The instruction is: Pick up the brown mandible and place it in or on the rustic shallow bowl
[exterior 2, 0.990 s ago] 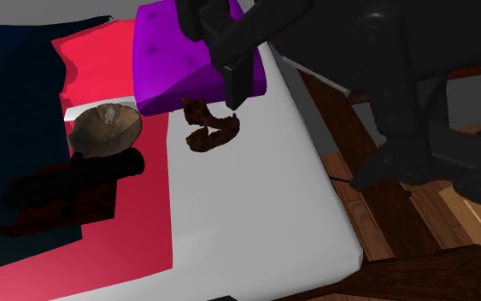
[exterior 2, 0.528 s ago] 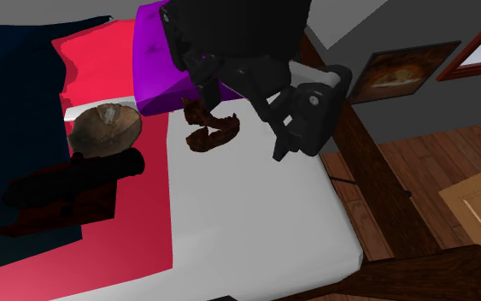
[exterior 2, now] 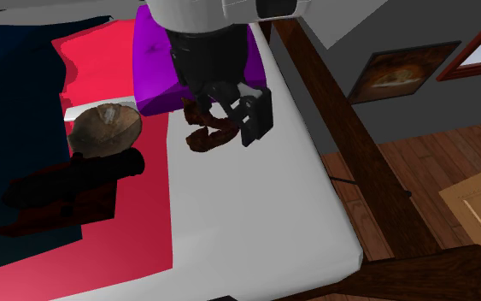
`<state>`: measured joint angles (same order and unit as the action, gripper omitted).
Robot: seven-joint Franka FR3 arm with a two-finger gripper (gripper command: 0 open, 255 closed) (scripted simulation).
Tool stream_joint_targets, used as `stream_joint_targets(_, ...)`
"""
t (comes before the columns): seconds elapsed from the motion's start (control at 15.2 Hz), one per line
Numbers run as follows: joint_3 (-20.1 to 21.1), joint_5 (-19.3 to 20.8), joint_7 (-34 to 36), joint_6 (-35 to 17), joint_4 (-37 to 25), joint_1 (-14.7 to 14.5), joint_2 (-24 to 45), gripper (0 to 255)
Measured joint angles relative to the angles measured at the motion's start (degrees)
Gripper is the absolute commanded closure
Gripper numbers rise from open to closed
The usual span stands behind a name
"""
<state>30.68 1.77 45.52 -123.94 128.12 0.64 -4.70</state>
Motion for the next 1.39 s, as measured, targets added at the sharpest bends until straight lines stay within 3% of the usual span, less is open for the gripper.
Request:
stream_joint_targets(0.46, 0.82, 13.06, 14.24, -2.87, -8.98, -3.13, 17.93, 0)
stream_joint_targets(0.86, -2.88, 21.64, 22.95, -1.58, -21.21, -9.73, 33.60, 0)
stream_joint_targets(1.39, -4.71, 24.58, 25.31, -5.45, -23.51, -11.59, 38.17, 0)
